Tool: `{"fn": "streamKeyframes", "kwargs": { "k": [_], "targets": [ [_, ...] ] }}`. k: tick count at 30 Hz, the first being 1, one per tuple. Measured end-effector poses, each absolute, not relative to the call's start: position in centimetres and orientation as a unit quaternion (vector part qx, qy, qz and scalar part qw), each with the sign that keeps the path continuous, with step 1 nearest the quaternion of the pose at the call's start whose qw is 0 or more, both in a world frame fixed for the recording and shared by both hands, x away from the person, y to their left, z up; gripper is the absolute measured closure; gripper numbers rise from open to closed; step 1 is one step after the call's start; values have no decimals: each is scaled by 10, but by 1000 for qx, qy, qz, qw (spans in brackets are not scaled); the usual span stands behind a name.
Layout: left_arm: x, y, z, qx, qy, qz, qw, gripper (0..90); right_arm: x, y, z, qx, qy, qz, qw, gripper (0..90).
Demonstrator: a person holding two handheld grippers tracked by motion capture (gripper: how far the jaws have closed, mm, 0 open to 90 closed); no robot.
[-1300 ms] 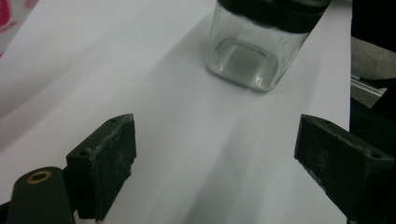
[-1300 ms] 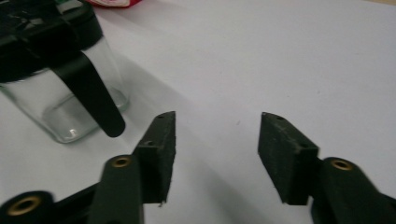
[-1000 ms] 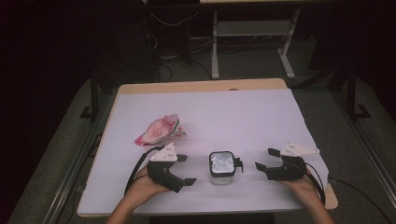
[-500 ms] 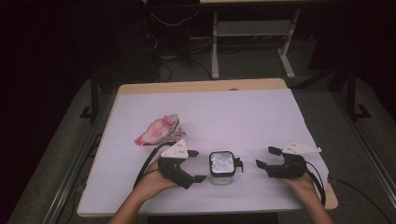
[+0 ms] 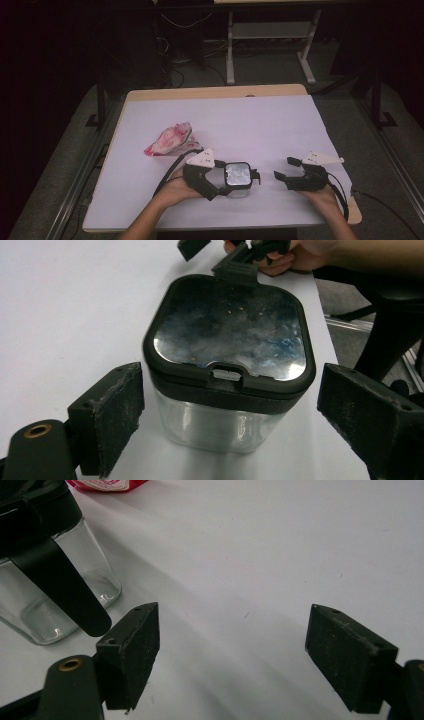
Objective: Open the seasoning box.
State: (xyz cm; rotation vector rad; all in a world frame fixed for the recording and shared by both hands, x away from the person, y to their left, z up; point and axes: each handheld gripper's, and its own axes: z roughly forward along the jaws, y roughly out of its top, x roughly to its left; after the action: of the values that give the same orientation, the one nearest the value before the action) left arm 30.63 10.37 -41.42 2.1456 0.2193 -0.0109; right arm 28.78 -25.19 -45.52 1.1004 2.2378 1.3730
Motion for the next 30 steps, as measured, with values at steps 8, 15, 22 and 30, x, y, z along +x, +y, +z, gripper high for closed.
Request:
{"fn": "streamKeyframes", "kwargs": {
  "k": [8, 15, 22, 30],
  "targets": [
    [309, 102, -420, 877, 88, -10, 473, 129, 288, -252, -455, 382, 778, 477, 147, 215],
    [309, 102, -419, 875, 86, -10, 477, 168, 288, -251, -455, 383, 779, 476, 144, 216],
    [308, 103, -416, 875, 84, -3, 477, 171, 288, -251, -455, 382, 780, 475, 143, 217],
    [308, 104, -412, 870, 86, -3, 485, 174, 288, -251, -455, 380, 781, 475, 142, 217]
  ]
}}
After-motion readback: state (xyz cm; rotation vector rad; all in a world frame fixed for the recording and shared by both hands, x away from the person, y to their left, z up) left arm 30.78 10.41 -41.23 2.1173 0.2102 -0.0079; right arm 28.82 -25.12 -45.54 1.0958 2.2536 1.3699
